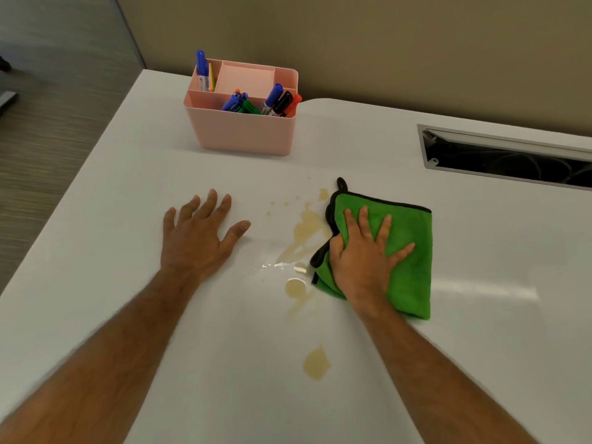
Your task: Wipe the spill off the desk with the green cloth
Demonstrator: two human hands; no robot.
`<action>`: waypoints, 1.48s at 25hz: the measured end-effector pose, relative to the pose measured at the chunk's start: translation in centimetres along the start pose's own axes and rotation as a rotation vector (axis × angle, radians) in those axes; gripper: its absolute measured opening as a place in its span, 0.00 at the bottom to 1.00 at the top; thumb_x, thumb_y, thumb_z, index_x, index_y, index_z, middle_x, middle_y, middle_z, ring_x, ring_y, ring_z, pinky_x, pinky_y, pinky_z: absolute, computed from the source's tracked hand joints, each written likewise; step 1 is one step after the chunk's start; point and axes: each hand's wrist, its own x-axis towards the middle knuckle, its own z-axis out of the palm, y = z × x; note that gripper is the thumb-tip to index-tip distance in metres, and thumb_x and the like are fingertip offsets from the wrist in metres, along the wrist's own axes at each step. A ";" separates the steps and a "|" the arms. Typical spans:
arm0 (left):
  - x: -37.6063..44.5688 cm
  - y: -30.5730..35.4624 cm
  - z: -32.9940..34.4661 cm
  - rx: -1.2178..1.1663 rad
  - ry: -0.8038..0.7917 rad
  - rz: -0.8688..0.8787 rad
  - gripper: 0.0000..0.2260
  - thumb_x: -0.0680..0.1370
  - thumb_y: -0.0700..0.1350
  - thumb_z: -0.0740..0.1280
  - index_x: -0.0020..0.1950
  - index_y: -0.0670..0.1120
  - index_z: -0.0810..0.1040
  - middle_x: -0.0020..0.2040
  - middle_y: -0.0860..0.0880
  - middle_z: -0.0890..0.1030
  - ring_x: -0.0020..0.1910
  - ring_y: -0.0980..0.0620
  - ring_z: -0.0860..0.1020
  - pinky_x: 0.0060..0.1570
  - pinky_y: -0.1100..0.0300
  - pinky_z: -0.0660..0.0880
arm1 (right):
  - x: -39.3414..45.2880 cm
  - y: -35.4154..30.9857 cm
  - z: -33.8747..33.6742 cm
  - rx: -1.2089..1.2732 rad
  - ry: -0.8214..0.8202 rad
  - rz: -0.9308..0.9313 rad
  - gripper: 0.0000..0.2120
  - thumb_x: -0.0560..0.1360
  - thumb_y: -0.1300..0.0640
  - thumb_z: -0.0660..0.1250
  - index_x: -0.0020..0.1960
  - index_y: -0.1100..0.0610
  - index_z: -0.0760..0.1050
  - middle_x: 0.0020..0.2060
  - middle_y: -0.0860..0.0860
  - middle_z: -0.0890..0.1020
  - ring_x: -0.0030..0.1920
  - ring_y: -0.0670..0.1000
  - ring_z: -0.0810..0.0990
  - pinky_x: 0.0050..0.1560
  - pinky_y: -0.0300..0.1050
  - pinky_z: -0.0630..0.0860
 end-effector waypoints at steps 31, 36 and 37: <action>-0.4 -0.9 0.5 -0.028 0.046 0.056 0.35 0.78 0.69 0.41 0.80 0.54 0.60 0.82 0.51 0.59 0.81 0.46 0.53 0.78 0.40 0.45 | -5.0 2.2 0.1 -0.078 -0.063 -0.499 0.28 0.78 0.40 0.47 0.77 0.41 0.59 0.79 0.44 0.59 0.80 0.57 0.49 0.71 0.77 0.41; -0.4 -0.9 0.6 -0.017 0.045 0.065 0.35 0.78 0.68 0.41 0.80 0.54 0.59 0.82 0.51 0.59 0.81 0.46 0.53 0.78 0.39 0.45 | -12.0 2.9 0.7 -0.087 -0.018 -0.395 0.28 0.77 0.41 0.52 0.76 0.43 0.62 0.77 0.46 0.63 0.79 0.60 0.54 0.70 0.79 0.49; -0.4 -0.9 0.6 -0.015 0.042 0.063 0.35 0.78 0.68 0.40 0.80 0.54 0.59 0.82 0.51 0.58 0.81 0.46 0.53 0.78 0.39 0.45 | -13.3 2.6 0.9 -0.091 -0.011 -0.353 0.28 0.77 0.41 0.52 0.76 0.43 0.62 0.77 0.47 0.63 0.79 0.60 0.55 0.69 0.79 0.50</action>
